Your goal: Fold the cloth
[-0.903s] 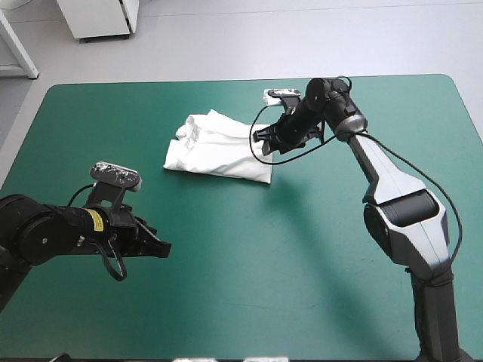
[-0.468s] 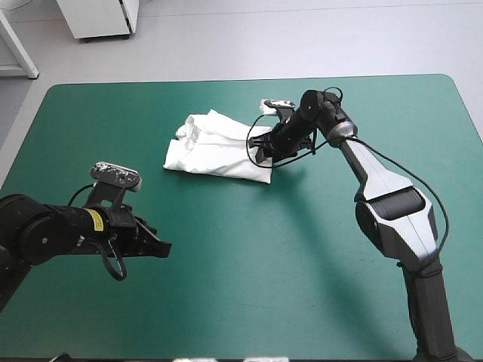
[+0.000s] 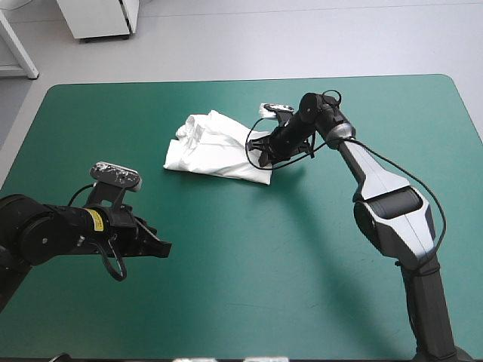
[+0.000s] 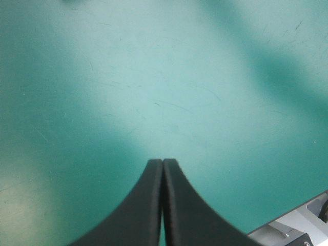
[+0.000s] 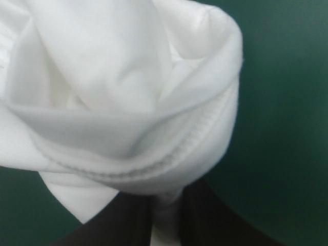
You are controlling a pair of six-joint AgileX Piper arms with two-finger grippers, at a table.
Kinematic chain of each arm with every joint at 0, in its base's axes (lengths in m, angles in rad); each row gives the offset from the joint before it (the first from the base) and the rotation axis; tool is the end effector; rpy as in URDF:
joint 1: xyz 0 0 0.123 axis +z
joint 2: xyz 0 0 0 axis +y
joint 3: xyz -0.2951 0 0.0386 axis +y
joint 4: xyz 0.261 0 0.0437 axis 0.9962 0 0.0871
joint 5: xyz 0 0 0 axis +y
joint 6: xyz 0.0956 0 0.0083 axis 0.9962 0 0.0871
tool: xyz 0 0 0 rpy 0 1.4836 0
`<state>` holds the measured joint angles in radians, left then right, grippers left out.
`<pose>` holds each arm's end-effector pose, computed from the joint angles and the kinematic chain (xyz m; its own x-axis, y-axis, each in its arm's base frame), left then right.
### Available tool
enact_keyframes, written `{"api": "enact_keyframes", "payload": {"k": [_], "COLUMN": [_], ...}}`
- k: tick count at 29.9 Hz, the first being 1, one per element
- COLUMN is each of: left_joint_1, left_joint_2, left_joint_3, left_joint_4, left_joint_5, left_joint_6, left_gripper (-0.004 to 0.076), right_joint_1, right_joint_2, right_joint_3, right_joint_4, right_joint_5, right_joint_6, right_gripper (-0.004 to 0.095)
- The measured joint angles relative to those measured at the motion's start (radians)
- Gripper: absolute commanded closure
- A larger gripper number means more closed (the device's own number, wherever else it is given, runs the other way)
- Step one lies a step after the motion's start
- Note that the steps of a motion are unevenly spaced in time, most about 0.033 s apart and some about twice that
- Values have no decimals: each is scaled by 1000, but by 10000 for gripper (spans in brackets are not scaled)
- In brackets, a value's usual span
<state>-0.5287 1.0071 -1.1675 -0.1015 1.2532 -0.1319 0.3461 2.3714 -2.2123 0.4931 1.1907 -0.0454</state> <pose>0.1480 -0.0972 0.3973 -0.8078 0.2841 -0.5165 0.4207 0.8916 -0.1676 0.4872 0.2205 0.2217 -0.9399 -0.1949 -0.2804 -0.3098 0.8322 0.4599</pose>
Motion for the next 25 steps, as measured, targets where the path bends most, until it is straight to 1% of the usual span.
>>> {"api": "enact_keyframes", "payload": {"k": [6, 8, 11, 13, 19, 25], "left_joint_1": [0, 0, 0, 0, 0, 0], "left_joint_2": [0, 0, 0, 0, 0, 0], "left_joint_3": [0, 0, 0, 0, 0, 0], "left_joint_4": [-1, -2, -12, -25, -31, -31], "left_joint_5": [0, 0, 0, 0, 0, 0], "left_joint_6": [0, 0, 0, 0, 0, 1], "left_gripper": [733, 733, 733, 733, 733, 733], "right_joint_1": [2, 5, 5, -10, -128, -292], "right_joint_2": [-4, -17, -51, -83, -197, -322], "right_joint_3": [0, 1, 31, 77, 281, 462], "right_joint_4": [-60, -113, -231, -274, -306, -395], "right_joint_5": [6, 11, 16, 18, 17, 23], "right_joint_6": [11, 15, 17, 20, 23, 23], "right_gripper": [921, 921, 921, 921, 921, 921]}}
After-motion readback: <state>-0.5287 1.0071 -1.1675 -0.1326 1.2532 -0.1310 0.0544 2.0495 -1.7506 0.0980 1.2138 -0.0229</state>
